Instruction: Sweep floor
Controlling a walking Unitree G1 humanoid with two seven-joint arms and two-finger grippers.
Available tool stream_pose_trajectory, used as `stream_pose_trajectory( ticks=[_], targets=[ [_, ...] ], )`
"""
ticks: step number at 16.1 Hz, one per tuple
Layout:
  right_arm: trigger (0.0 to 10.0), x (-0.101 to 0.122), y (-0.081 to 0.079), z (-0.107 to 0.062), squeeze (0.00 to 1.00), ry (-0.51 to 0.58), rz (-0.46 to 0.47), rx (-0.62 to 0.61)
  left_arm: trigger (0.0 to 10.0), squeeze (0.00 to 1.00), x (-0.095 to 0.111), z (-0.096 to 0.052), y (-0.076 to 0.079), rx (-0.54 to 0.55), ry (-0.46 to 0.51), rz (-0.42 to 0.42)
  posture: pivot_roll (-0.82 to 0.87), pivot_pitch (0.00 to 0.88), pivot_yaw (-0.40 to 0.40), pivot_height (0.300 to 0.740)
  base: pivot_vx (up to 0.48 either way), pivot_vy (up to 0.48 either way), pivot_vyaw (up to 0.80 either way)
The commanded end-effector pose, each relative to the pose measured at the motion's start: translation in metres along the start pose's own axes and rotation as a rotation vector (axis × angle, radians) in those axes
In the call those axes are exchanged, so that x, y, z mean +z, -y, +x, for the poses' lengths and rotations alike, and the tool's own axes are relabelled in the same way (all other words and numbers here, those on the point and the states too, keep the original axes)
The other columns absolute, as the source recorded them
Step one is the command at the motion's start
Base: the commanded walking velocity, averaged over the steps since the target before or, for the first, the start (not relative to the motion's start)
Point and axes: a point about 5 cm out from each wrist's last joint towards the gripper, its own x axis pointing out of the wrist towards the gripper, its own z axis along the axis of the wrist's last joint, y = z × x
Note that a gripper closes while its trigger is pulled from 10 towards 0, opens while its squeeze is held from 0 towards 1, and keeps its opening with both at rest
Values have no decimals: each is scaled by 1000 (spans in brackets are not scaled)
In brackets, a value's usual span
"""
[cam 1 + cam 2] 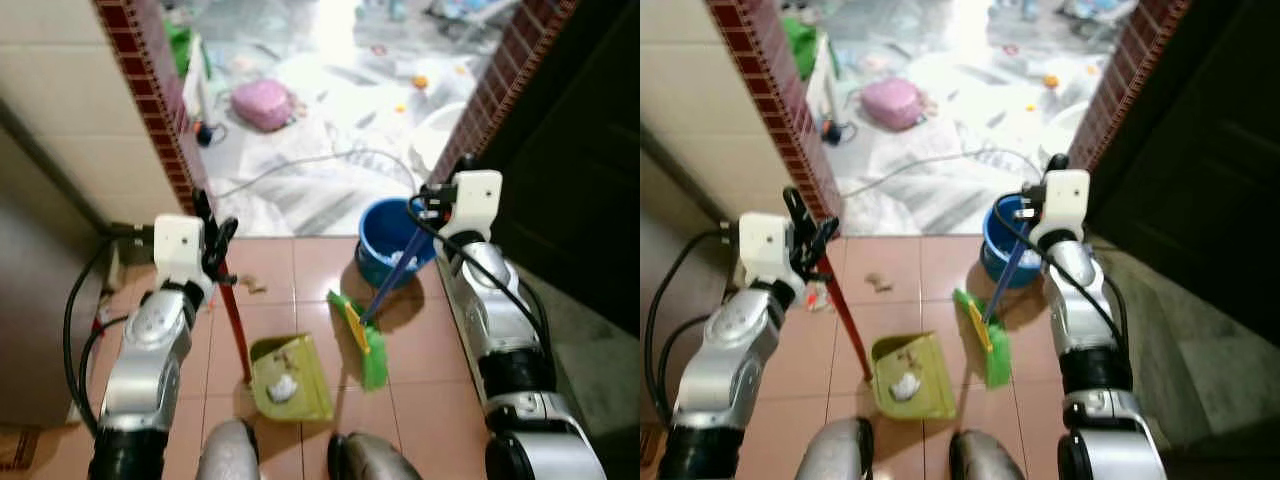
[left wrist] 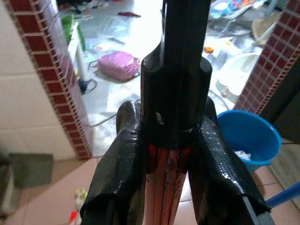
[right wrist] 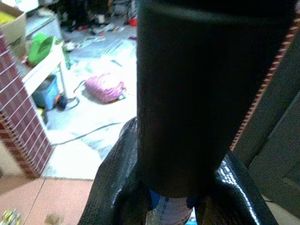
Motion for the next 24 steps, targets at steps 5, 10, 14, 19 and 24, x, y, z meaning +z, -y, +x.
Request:
stream_pose_trajectory(
  ticks=[5,10,14,19,24],
  targets=[
    [10000,-12,12,-1,0,-36,-33,-70,10000,0,6,-3,6,-7,36,-43,-25,103,-34,740,0,-48,-160],
    [10000,-20,13,-4,0,-49,-38,-84,10000,0,3,-3,7,-9,29,-55,-28,102,-35,740,0,-294,-573],
    [10000,-30,16,-10,0,-61,-12,-118,10000,0,4,-1,4,-21,23,-42,-22,89,-22,740,0,-269,0],
    [10000,-35,13,-11,0,-60,-10,-122,10000,0,2,1,3,-32,20,-41,-13,51,-10,740,0,-171,0],
    [10000,-58,24,-29,0,-108,-35,-192,10000,0,-1,-1,-3,27,30,-46,5,0,-8,740,0,0,0]
  ],
)
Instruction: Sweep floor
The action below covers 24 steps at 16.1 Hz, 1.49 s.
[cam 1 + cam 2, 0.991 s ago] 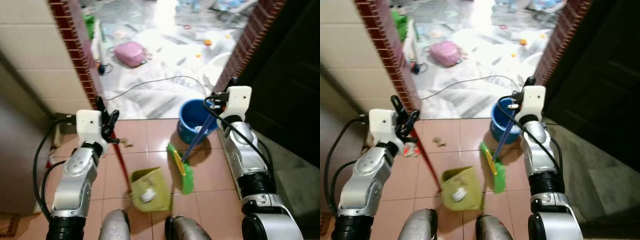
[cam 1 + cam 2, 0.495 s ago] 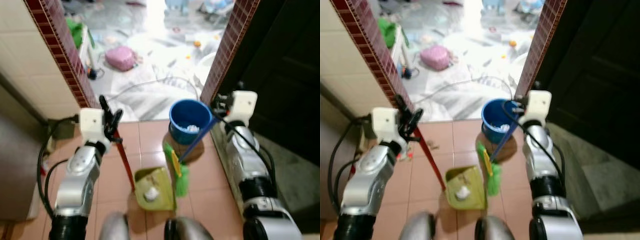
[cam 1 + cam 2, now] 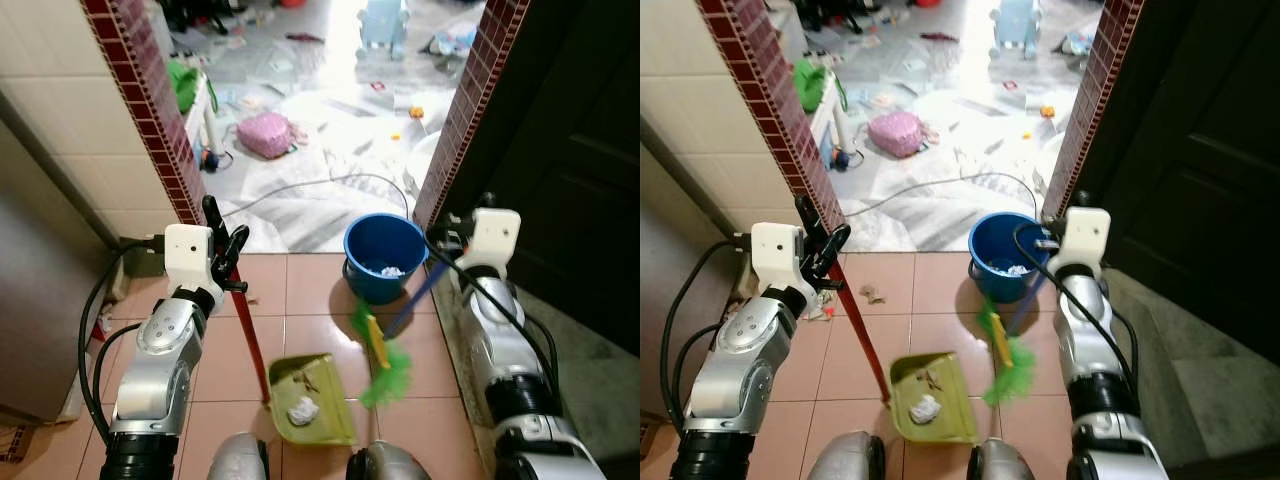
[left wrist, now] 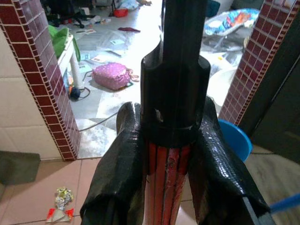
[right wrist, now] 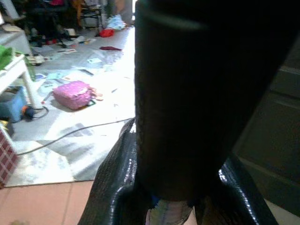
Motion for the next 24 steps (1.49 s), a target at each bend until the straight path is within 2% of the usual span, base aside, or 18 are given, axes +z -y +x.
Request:
stream_pose_trajectory(
  ticks=[1,5,6,9,10,11,17,19,22,24],
  targets=[
    [10000,-14,4,-5,0,-56,-44,-25,10000,0,9,-2,-11,49,60,15,2,0,-5,740,0,0,0],
    [10000,-19,4,-5,0,-75,-81,-17,10000,0,25,1,-20,108,120,9,-7,0,3,740,0,0,-541],
    [10000,-17,8,-1,0,-75,-116,-25,10000,0,41,2,-25,143,183,3,-16,0,-3,740,0,0,-731],
    [10000,-23,30,-2,0,-120,-248,-108,10000,0,64,-6,-32,223,275,-35,-19,0,-18,740,0,0,-719],
    [10000,-29,40,-4,0,-156,-257,-153,10000,0,72,-7,-31,242,307,-54,-16,0,-24,740,0,0,-719],
    [10000,-33,43,-6,0,-171,-248,-169,10000,0,82,-7,-30,246,342,-54,-13,0,-27,740,0,0,-587],
    [10000,-34,32,-4,0,-154,-261,-141,10000,0,131,-5,-38,282,484,-86,-20,0,-20,740,0,0,-210],
    [10000,-35,35,-4,0,-159,-260,-147,10000,0,141,-6,-36,276,508,-85,-19,0,-19,740,0,0,0],
    [10000,-35,35,-4,0,-160,-254,-150,10000,0,145,-6,-38,283,512,-78,-20,0,-17,740,0,0,0],
    [10000,-36,33,-3,0,-163,-249,-147,10000,0,154,-5,-38,270,542,-84,-19,0,-17,740,332,0,0]
  ],
)
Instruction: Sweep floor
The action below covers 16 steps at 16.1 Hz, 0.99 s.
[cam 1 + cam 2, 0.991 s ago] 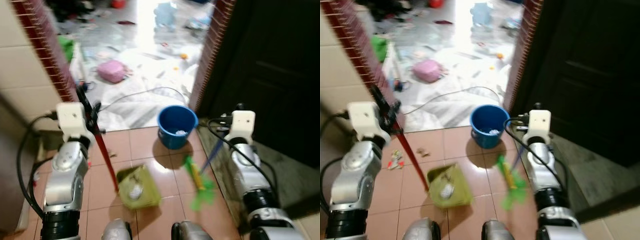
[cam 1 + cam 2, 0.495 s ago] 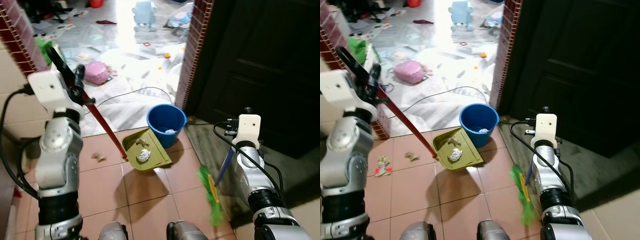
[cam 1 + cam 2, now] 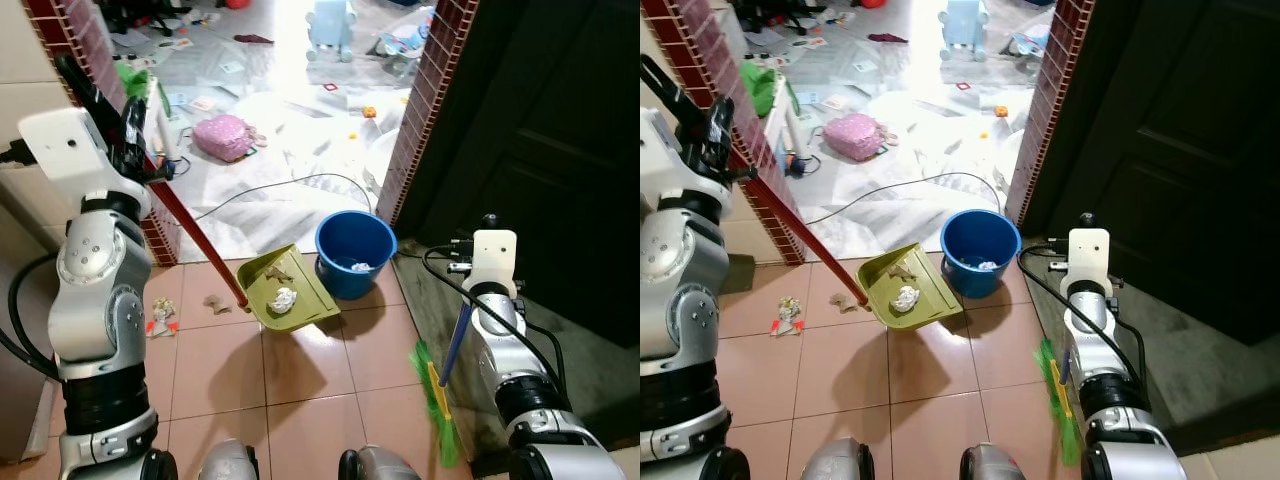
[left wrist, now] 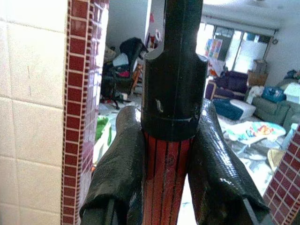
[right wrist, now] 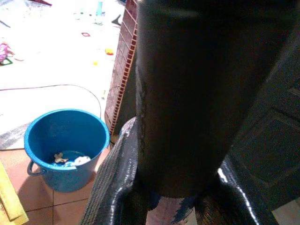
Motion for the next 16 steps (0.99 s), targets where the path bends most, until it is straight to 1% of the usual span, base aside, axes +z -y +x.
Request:
stream_pose_trajectory(
  ticks=[1,3,5,8,12,14,16],
  targets=[
    [10000,-11,7,-1,0,-52,-46,-21,10000,0,30,5,8,-30,127,-28,-19,0,-17,740,386,0,0],
    [10000,-11,7,-1,0,-54,-45,-20,10000,0,33,7,11,-45,140,-38,-19,0,-16,740,397,0,0],
    [10000,-10,8,0,0,-52,-47,-23,10000,0,41,10,16,-54,172,-54,-22,0,-14,740,471,0,-800],
    [10000,-11,9,0,0,-54,-49,-23,10000,0,45,11,16,-56,190,-57,-22,0,-13,740,472,0,-596],
    [10000,-12,5,-1,0,-51,-50,-8,10000,0,49,13,16,-51,206,-55,-24,0,-10,740,456,0,0],
    [10000,-13,5,-1,0,-51,-51,-3,10000,0,49,14,13,-25,212,-32,-26,0,-11,740,343,336,0],
    [10000,-14,6,-2,0,-54,-53,-1,10000,0,54,14,8,11,240,2,-27,0,-11,740,300,373,0]
  ],
)
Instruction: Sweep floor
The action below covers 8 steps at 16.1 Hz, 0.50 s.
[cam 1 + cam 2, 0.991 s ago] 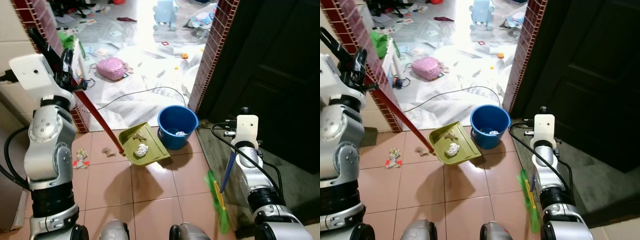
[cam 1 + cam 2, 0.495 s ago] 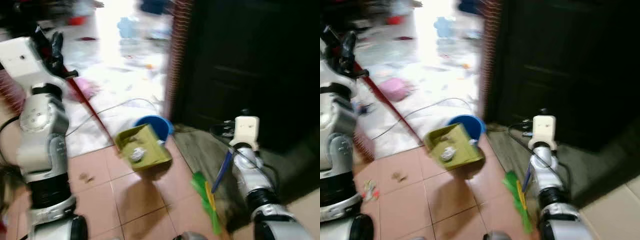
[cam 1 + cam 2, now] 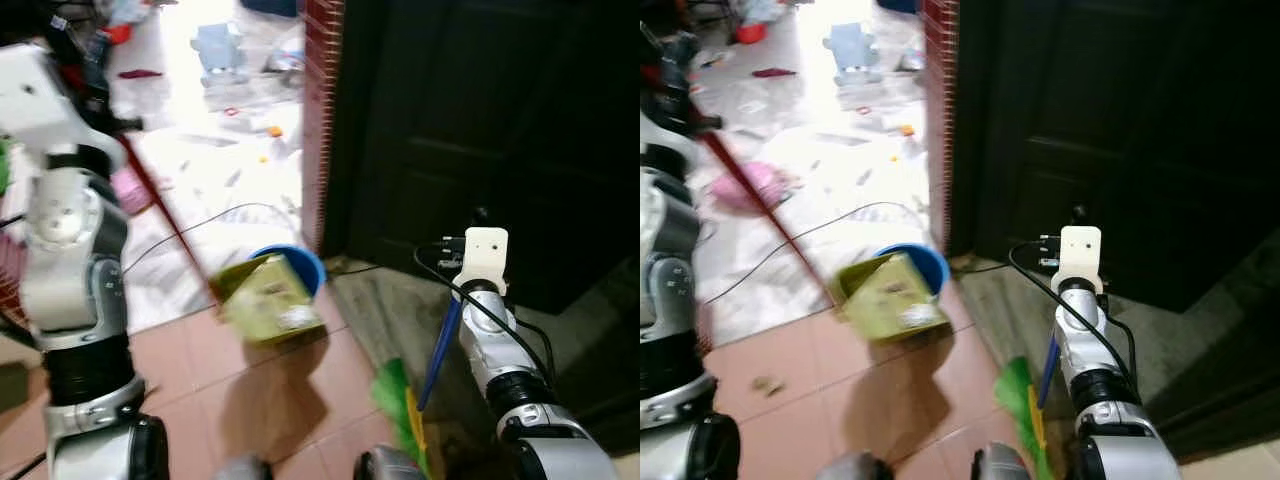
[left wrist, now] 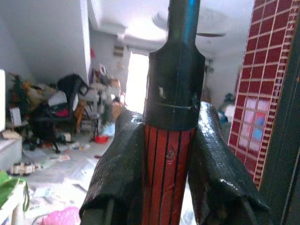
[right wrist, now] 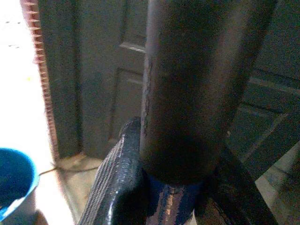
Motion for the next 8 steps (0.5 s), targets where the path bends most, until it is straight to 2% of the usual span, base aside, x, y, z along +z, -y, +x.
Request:
stream_pose_trajectory(
  ticks=[1,8],
  targets=[
    [10000,-15,5,-4,0,-63,-84,3,10000,0,19,2,2,-4,99,-31,-27,0,-11,740,285,386,0],
    [10000,-16,4,-5,0,-67,-80,11,10000,0,23,4,-5,31,150,70,-30,0,-10,740,284,387,0]
  ],
)
